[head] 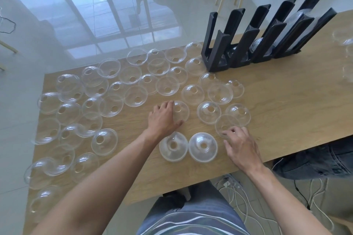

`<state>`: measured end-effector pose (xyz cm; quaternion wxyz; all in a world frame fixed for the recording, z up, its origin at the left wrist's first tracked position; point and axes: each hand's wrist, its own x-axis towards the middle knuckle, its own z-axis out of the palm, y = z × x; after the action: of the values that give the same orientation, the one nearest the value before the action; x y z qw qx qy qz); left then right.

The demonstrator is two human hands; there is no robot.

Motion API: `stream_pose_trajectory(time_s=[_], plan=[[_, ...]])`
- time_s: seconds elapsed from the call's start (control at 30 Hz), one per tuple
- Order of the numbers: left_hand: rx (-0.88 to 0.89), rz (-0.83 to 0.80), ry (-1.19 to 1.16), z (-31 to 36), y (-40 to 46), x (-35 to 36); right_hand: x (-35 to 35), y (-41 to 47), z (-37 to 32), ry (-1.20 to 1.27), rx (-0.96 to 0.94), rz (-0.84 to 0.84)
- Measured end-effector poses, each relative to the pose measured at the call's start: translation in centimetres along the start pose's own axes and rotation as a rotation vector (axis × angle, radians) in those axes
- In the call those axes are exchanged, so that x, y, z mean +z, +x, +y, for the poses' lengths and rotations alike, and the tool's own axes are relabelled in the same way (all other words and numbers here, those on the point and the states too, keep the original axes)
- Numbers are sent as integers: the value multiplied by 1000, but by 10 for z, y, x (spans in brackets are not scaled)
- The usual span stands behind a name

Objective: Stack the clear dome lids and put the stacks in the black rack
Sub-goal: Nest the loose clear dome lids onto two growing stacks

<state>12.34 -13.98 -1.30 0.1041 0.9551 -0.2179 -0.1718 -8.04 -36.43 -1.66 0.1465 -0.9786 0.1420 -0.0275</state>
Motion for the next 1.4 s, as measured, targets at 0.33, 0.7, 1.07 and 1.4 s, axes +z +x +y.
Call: stream_pose_trajectory(time_s=[0.33,0.7,1.07,1.4], plan=[[-4,67,-117,-7,-4,2,-13,-13,-5,157,-18,154],[12,201,-380,-17,-60,-25,-48,-22,-32,1024,444,186],[-18,199,-395,-21,-132,0,-15,-31,-41,1484,808,-137],[-27,103,-381,-16,-136,26,-7,-40,-51,737,565,11]])
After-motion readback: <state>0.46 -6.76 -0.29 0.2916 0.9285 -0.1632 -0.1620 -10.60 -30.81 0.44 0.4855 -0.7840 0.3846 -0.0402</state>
